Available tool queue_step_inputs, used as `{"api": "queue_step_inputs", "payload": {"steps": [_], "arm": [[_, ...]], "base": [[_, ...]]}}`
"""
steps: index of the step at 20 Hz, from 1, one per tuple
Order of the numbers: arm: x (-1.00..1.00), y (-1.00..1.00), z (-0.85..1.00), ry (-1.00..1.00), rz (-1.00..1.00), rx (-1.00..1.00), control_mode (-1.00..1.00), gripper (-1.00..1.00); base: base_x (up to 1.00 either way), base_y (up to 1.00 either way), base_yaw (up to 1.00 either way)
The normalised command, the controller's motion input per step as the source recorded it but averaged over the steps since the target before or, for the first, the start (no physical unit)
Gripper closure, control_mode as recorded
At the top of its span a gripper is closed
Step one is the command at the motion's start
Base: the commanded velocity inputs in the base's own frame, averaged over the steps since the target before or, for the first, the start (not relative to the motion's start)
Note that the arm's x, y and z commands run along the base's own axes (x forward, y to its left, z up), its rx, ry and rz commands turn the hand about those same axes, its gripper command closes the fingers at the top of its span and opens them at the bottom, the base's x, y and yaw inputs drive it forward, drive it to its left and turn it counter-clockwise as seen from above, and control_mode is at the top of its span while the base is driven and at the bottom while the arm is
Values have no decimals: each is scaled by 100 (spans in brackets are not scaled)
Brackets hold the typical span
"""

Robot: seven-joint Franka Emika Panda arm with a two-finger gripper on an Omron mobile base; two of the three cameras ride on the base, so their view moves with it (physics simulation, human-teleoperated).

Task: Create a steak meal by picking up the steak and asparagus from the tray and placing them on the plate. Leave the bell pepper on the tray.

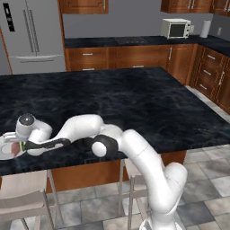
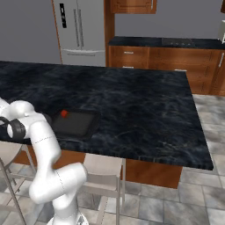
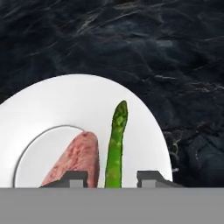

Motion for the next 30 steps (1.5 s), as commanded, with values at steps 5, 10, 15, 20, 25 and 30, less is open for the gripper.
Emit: {"api": "queue_step_inputs", "payload": {"steps": [5, 10, 15, 20, 25, 30], "arm": [[-16, -45, 3, 0, 0, 0, -100, -100], [-34, -51, 2, -3, 0, 0, -100, -100], [-58, -89, 40, -4, 0, 9, -100, -100], [-81, -100, 52, -8, 2, 15, -100, -100], [-79, -100, 65, -11, 7, 12, -100, -100], [-34, -99, 100, -12, 14, 12, -100, -100]], "base": [[0, 0, 0], [0, 0, 0], [0, 0, 0], [0, 0, 0], [0, 0, 0], [0, 0, 0]]}}
